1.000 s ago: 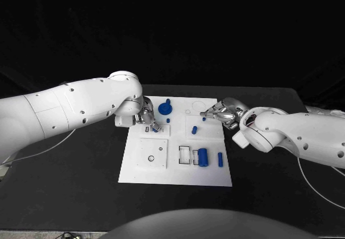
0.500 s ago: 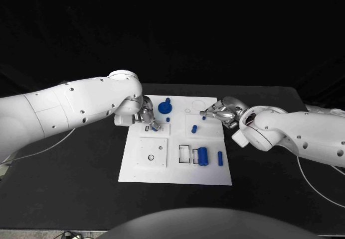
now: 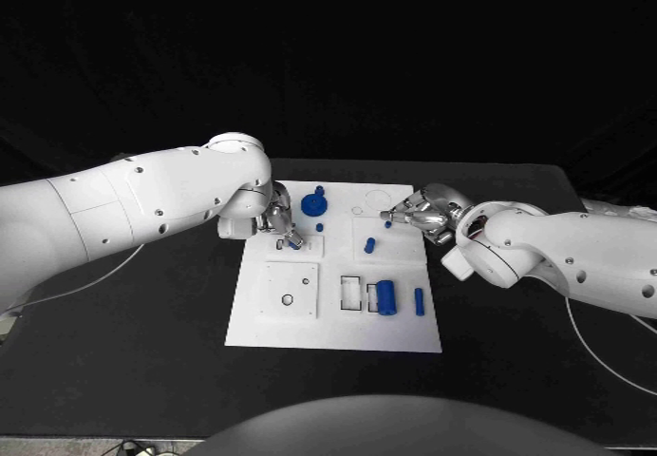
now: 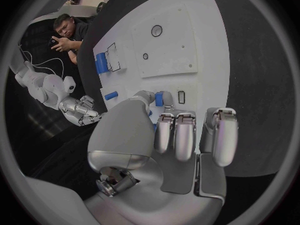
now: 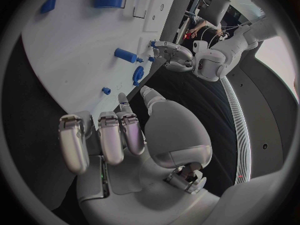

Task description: Assemble the parts on the task board

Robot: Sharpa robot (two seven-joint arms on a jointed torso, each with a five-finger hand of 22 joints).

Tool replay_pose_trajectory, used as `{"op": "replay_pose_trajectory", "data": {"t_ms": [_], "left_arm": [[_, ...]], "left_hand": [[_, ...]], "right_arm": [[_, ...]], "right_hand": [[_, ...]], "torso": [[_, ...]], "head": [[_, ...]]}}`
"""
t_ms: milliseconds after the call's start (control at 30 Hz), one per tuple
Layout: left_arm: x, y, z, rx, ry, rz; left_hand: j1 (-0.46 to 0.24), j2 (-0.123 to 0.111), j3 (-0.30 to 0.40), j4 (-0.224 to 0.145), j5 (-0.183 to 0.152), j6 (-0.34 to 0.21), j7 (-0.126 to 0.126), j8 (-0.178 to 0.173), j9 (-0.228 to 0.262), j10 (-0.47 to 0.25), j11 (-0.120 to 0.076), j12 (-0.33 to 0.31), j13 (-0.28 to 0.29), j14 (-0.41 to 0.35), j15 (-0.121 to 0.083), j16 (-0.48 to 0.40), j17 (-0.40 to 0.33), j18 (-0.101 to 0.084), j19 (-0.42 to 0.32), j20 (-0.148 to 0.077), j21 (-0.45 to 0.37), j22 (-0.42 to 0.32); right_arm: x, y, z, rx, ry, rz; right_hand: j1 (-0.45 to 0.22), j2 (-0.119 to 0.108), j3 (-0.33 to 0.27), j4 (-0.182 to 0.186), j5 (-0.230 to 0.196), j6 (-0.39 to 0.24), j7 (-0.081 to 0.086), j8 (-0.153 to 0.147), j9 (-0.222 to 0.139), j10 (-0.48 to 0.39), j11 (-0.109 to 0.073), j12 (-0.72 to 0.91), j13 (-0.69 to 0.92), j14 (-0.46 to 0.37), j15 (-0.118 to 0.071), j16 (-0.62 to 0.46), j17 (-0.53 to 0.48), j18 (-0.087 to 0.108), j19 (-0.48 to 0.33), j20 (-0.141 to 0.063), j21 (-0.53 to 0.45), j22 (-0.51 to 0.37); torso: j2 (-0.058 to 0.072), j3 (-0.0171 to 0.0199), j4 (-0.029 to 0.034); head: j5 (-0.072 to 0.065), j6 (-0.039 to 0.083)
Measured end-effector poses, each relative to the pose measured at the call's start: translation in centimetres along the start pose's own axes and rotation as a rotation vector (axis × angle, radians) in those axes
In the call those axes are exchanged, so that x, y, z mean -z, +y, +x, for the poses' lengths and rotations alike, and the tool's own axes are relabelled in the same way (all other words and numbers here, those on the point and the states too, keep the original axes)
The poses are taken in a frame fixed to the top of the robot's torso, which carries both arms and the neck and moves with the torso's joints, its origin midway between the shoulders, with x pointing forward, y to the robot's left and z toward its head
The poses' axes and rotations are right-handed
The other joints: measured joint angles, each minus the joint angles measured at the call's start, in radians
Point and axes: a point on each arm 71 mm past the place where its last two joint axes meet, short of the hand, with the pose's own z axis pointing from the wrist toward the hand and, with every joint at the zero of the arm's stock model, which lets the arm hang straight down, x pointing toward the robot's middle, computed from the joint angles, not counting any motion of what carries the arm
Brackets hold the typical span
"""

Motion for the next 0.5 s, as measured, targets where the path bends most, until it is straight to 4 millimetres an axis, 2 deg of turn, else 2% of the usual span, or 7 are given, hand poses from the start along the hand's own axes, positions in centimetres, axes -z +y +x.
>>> {"op": "replay_pose_trajectory", "data": {"t_ms": [500], "left_arm": [[-0.17, -0.11, 0.12, -0.002, 0.003, -0.001]], "left_hand": [[0.0, 0.0, 0.0, 0.0, 0.0, 0.0, 0.0, 0.0, 0.0, 0.0, 0.0, 0.0, 0.0, 0.0, 0.0, 0.0, 0.0, 0.0, 0.0, 0.0, 0.0, 0.0]], "right_arm": [[0.01, 0.0, 0.0, 0.0, 0.0, 0.0]], "right_hand": [[0.0, 0.0, 0.0, 0.0, 0.0, 0.0, 0.0, 0.0, 0.0, 0.0, 0.0, 0.0, 0.0, 0.0, 0.0, 0.0, 0.0, 0.0, 0.0, 0.0, 0.0, 0.0]], "torso": [[0.0, 0.0, 0.0006]], "head": [[-0.005, -0.004]]}}
